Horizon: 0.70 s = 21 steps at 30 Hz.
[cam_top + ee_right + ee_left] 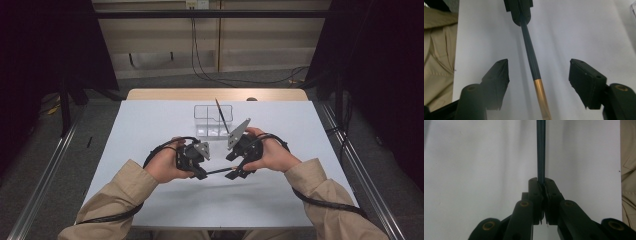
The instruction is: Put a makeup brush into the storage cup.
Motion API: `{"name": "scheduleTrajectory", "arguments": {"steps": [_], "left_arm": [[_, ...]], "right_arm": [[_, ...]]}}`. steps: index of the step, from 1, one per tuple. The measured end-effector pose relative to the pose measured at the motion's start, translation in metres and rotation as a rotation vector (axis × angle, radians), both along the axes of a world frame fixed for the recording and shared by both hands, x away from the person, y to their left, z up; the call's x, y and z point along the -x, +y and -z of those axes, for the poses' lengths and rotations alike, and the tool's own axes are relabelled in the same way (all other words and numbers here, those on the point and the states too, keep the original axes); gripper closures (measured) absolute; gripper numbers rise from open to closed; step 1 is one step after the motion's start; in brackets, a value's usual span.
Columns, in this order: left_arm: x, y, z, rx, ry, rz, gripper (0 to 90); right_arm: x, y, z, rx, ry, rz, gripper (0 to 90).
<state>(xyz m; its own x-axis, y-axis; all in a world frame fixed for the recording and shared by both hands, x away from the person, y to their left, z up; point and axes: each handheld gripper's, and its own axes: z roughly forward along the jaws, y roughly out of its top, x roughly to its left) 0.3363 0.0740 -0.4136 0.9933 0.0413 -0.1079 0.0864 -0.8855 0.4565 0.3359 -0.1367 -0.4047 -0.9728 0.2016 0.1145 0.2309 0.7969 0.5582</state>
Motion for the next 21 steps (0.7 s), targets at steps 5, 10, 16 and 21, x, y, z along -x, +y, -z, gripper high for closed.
{"name": "scheduleTrajectory", "arguments": {"steps": [5, 10, 16, 21], "left_arm": [[-0.001, 0.002, 0.001, -0.001, -0.002, 0.002, 85.8], [0.000, 0.005, 0.001, 0.014, -0.011, -0.017, 85.8], [0.000, 0.009, 0.001, 0.032, -0.005, -0.026, 85.7], [-0.001, 0.012, 0.002, 0.047, -0.002, -0.033, 85.8]], "right_arm": [[-0.001, -0.009, 0.001, -0.095, 0.008, 0.052, 23.5], [0.000, -0.016, 0.001, -0.205, 0.008, 0.098, 20.6], [-0.001, -0.027, 0.007, -0.341, -0.004, 0.179, 19.8], [0.001, -0.032, 0.009, -0.438, -0.009, 0.225, 18.5]]}}
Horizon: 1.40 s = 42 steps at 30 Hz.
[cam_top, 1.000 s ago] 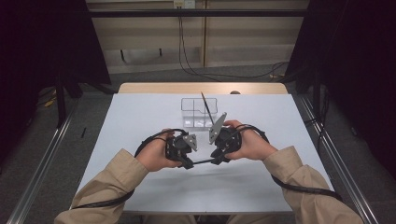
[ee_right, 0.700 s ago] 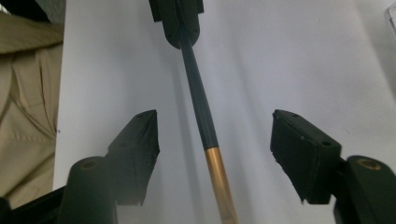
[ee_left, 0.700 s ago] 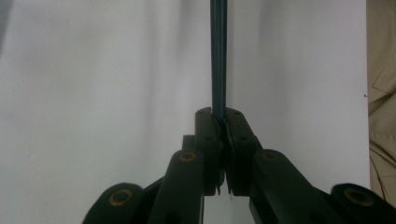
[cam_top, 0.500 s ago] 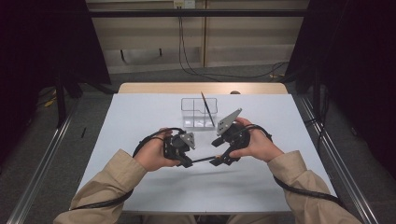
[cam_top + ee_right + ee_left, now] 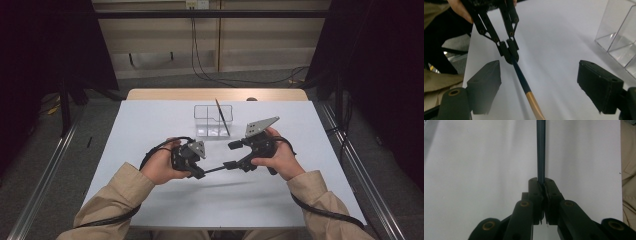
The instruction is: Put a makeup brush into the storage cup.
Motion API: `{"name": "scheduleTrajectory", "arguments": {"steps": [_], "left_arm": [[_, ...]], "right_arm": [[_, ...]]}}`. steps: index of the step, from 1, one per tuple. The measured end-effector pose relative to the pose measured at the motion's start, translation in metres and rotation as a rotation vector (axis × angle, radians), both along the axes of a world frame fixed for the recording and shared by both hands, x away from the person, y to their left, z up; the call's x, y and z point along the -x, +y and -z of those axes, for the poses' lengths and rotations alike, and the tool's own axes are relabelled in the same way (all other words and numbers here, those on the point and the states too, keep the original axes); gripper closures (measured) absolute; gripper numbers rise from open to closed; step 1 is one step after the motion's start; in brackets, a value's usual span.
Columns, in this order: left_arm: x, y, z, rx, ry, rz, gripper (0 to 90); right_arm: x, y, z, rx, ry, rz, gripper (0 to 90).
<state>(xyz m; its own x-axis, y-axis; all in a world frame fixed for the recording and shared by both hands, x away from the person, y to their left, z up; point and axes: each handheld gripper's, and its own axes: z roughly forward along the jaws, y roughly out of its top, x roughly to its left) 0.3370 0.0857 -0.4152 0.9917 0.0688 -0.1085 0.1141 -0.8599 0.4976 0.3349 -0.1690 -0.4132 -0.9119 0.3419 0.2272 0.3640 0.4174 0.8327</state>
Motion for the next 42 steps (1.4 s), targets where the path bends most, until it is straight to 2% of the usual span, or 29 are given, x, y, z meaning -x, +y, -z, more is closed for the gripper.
{"name": "scheduleTrajectory", "arguments": {"steps": [5, 7, 12, 15, 17, 25, 37, 42], "left_arm": [[0.001, 0.002, 0.002, 0.015, 0.005, -0.012, 85.8], [0.001, 0.002, 0.002, 0.018, 0.003, -0.012, 85.7], [0.000, 0.004, 0.003, 0.029, 0.011, -0.017, 85.8], [0.000, 0.004, 0.003, 0.031, 0.017, -0.011, 85.8], [0.000, 0.004, 0.003, 0.040, 0.004, -0.023, 85.8], [-0.001, 0.009, 0.003, 0.073, 0.020, -0.042, 85.8], [-0.004, 0.019, 0.003, 0.173, 0.033, -0.109, 85.8], [-0.005, 0.021, 0.004, 0.235, 0.054, -0.136, 85.8]], "right_arm": [[0.001, -0.006, -0.002, -0.134, -0.028, 0.056, 17.9], [0.002, -0.008, -0.002, -0.151, -0.052, 0.075, 17.9], [0.003, -0.009, -0.002, -0.220, -0.054, 0.092, 17.7], [0.003, -0.010, -0.003, -0.232, -0.063, 0.101, 17.7], [0.003, -0.010, -0.003, -0.230, -0.061, 0.095, 17.4], [0.003, -0.009, -0.001, -0.222, -0.063, 0.096, 17.1], [0.002, -0.011, -0.004, -0.237, -0.061, 0.102, 16.6], [0.001, -0.011, -0.005, -0.242, -0.065, 0.105, 16.5]]}}
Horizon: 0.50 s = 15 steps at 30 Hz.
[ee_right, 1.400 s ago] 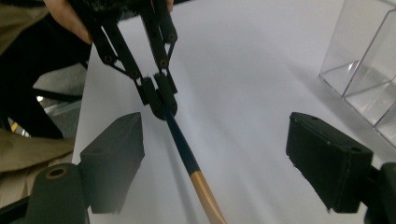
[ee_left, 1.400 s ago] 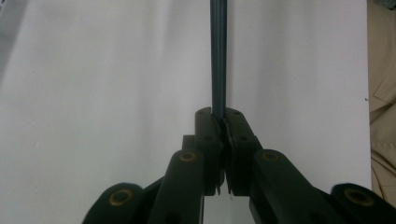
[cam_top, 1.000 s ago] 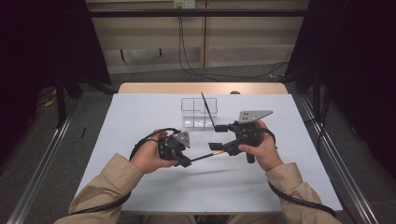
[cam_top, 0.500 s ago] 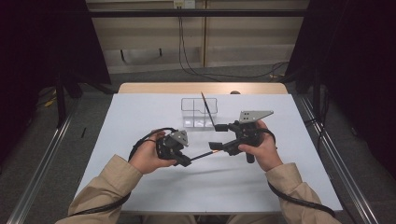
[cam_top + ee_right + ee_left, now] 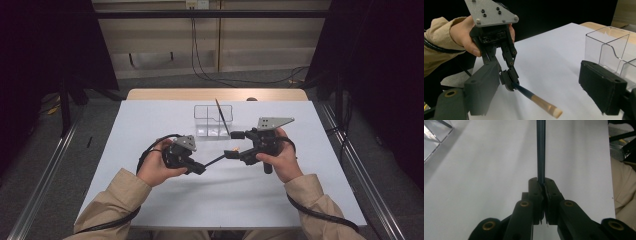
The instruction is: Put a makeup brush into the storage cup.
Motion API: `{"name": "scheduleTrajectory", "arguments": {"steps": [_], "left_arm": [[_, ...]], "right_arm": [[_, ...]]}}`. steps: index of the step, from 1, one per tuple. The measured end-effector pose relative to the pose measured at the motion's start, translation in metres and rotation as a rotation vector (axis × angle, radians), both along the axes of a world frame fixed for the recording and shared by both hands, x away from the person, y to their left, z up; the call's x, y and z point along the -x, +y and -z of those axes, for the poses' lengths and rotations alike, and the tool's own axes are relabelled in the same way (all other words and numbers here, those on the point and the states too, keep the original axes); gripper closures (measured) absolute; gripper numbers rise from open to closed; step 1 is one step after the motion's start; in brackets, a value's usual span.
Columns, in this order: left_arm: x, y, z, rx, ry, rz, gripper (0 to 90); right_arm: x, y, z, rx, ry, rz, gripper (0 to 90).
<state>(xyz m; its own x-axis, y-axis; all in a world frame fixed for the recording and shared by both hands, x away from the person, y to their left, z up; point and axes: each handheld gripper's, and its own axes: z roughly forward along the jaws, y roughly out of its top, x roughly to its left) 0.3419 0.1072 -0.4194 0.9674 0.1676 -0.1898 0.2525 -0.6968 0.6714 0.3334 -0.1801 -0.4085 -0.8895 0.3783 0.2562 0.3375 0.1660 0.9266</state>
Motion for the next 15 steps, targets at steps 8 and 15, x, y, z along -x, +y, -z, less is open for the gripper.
{"name": "scheduleTrajectory", "arguments": {"steps": [8, 15], "left_arm": [[-0.0015, 0.0044, 0.0017, 0.097, 0.018, -0.041, 85.8], [-0.0013, 0.0076, 0.0042, 0.191, 0.026, -0.079, 85.8]], "right_arm": [[-0.0004, -0.0012, -0.0013, -0.004, 0.000, 0.006, 16.1], [-0.0004, -0.0017, -0.0019, -0.008, -0.007, 0.013, 15.6]]}}
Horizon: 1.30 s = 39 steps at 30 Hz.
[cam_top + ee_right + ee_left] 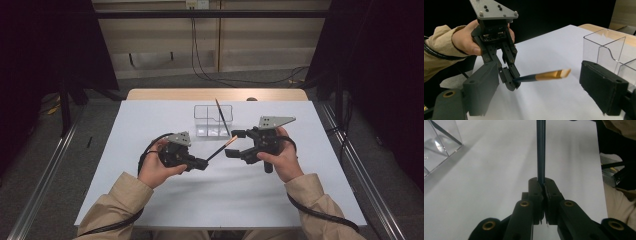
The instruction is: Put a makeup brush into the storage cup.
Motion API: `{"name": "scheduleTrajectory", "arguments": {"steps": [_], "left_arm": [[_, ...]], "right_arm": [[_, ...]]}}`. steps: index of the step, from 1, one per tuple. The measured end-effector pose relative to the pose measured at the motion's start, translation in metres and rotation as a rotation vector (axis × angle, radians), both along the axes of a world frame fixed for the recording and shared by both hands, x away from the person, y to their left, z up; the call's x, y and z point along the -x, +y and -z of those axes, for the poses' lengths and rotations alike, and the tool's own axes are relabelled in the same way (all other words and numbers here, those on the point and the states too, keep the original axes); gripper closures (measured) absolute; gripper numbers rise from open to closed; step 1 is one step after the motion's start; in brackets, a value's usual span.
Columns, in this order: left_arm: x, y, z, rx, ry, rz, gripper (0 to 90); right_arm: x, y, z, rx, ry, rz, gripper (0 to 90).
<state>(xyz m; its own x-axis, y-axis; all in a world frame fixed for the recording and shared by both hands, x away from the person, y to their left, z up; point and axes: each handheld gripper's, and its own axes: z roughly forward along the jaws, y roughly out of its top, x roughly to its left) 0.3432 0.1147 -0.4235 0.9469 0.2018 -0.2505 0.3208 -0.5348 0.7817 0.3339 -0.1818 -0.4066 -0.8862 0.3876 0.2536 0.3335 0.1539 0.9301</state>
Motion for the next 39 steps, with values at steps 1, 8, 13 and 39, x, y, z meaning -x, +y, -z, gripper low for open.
{"name": "scheduleTrajectory", "arguments": {"steps": [1, 8, 13, 39], "left_arm": [[0.000, 0.000, 0.000, 0.015, -0.002, -0.006, 85.8], [0.000, 0.000, 0.000, 0.100, -0.009, -0.033, 85.8], [0.002, -0.001, -0.002, 0.144, -0.026, -0.050, 85.8], [0.004, -0.022, 0.000, 0.281, -0.037, -0.085, 85.8]], "right_arm": [[0.000, 0.000, 0.000, 0.000, 0.003, -0.002, 15.4], [0.000, 0.002, 0.000, -0.005, -0.001, 0.003, 15.6], [0.000, 0.003, -0.001, -0.014, 0.000, 0.005, 15.9], [0.000, 0.012, 0.000, -0.051, 0.010, -0.001, 19.1]]}}
